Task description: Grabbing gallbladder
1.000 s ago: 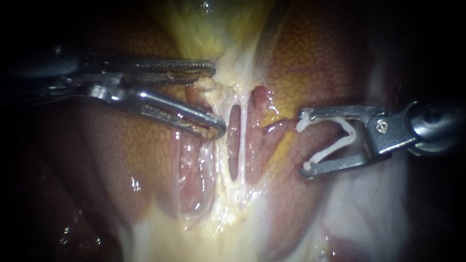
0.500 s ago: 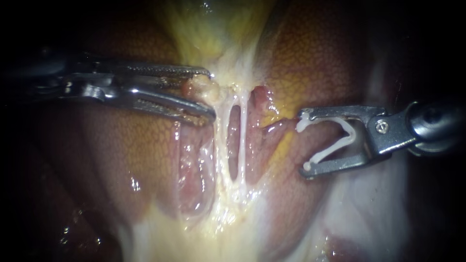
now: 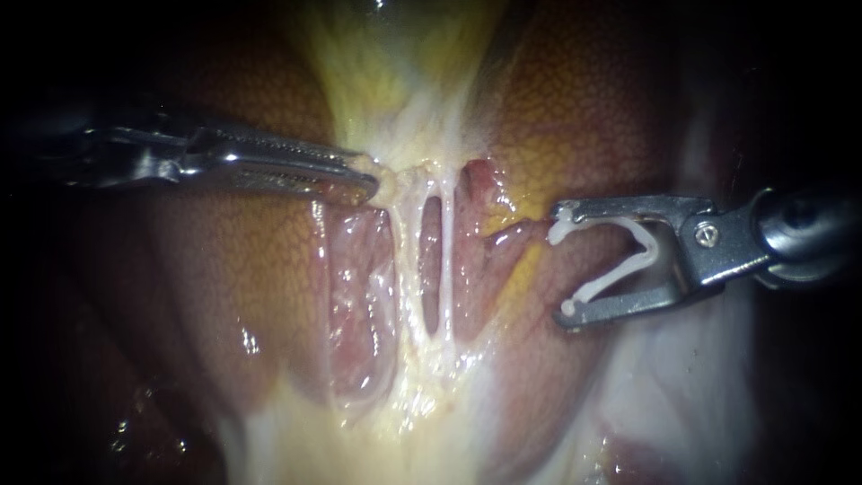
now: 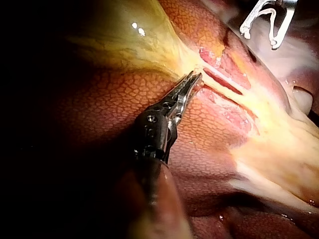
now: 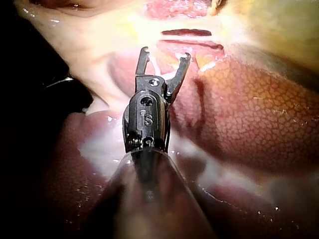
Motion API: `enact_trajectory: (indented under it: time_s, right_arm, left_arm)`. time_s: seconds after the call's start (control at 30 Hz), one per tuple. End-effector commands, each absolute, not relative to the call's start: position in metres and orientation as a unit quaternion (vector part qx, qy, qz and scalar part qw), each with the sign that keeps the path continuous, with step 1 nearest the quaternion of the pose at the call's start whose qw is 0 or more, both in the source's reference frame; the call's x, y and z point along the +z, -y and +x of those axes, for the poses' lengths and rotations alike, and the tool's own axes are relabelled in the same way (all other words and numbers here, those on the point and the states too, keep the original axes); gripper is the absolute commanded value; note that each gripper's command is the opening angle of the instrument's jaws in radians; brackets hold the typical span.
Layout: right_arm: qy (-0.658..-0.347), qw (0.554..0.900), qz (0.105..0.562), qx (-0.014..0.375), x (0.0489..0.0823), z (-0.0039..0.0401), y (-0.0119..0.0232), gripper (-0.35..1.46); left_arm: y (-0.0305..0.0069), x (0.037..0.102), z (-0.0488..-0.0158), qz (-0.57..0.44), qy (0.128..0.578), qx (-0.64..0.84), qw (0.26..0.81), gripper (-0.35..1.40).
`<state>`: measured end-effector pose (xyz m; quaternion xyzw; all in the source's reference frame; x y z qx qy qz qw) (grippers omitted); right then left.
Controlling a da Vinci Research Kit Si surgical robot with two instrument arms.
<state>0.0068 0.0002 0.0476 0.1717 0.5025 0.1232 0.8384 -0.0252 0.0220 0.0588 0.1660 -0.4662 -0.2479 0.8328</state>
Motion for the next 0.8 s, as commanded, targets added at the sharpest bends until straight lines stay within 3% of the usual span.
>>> enact_trajectory:
  time_s: [0.03,0.4,0.8]
  right_arm:
    - [-0.502,0.838,0.172,0.123,0.0476,0.0068,-0.0002,0.57]
    - [-0.502,0.838,0.172,0.123,0.0476,0.0068,-0.0002,0.57]
    - [-0.502,0.838,0.172,0.123,0.0476,0.0067,-0.0002,0.57]
  left_arm:
    - [-0.0218,0.0585,-0.0252,0.167,0.461,-0.248,0.835,-0.35]
    - [-0.0238,0.0543,-0.0251,0.180,0.461,-0.253,0.831,-0.35]
    - [-0.0284,0.0503,-0.0215,0.160,0.473,-0.280,0.820,-0.35]
